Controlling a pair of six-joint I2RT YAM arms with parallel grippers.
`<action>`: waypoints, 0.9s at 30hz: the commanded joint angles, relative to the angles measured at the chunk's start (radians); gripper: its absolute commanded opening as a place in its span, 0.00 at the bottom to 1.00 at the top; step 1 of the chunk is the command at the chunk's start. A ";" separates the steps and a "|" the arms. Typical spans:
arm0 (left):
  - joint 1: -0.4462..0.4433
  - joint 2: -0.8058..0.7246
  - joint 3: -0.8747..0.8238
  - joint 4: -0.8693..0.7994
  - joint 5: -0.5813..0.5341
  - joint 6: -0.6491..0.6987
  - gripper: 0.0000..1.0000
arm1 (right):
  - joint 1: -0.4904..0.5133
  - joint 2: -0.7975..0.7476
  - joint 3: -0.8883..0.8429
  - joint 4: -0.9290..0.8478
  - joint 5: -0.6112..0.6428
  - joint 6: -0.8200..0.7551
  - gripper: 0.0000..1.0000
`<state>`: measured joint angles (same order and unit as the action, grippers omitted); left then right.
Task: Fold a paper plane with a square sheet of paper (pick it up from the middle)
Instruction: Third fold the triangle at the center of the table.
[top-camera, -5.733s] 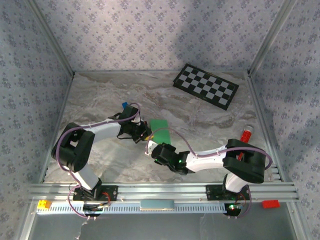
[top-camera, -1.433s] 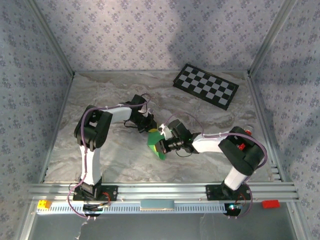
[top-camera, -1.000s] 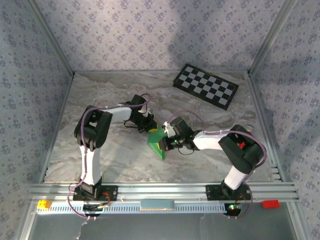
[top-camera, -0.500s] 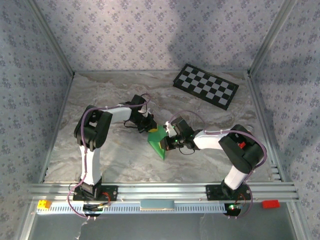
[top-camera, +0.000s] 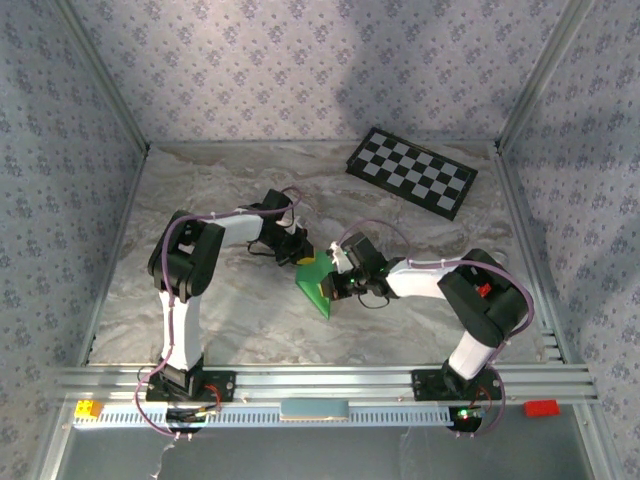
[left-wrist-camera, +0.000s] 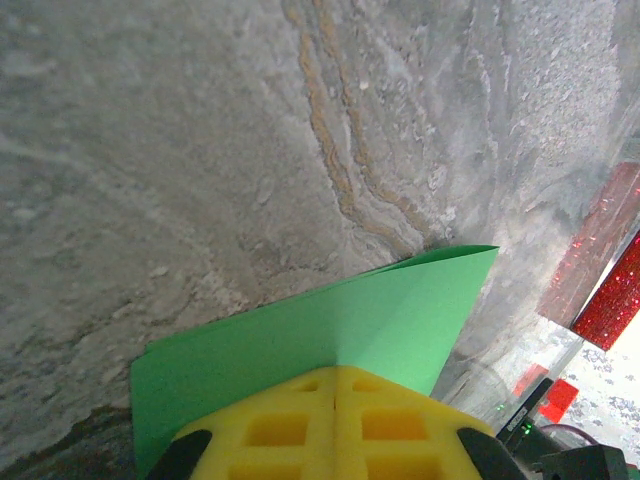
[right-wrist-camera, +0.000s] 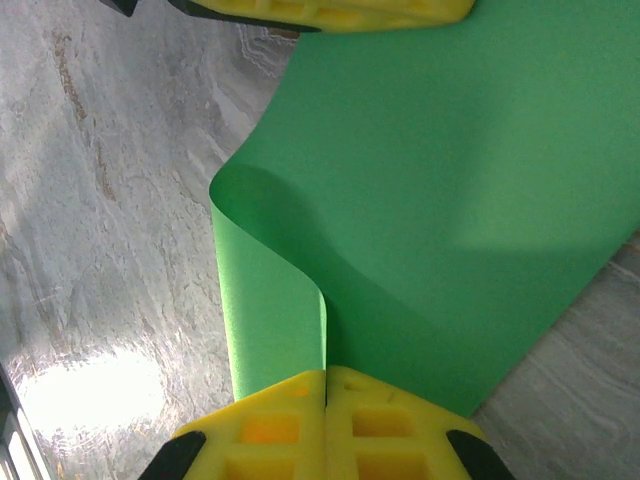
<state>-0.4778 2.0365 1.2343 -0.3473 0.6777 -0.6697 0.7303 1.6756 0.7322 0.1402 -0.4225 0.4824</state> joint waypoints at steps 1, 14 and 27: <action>-0.007 0.026 -0.031 -0.061 -0.057 0.014 0.03 | -0.009 0.019 0.032 -0.036 0.018 -0.022 0.00; -0.007 0.023 -0.037 -0.058 -0.061 0.010 0.03 | -0.008 0.016 0.025 -0.056 0.021 -0.025 0.00; -0.007 0.025 -0.035 -0.059 -0.059 0.011 0.03 | 0.002 0.040 0.036 -0.063 0.040 -0.024 0.00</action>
<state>-0.4778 2.0365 1.2343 -0.3470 0.6777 -0.6697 0.7280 1.6981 0.7490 0.1024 -0.4065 0.4778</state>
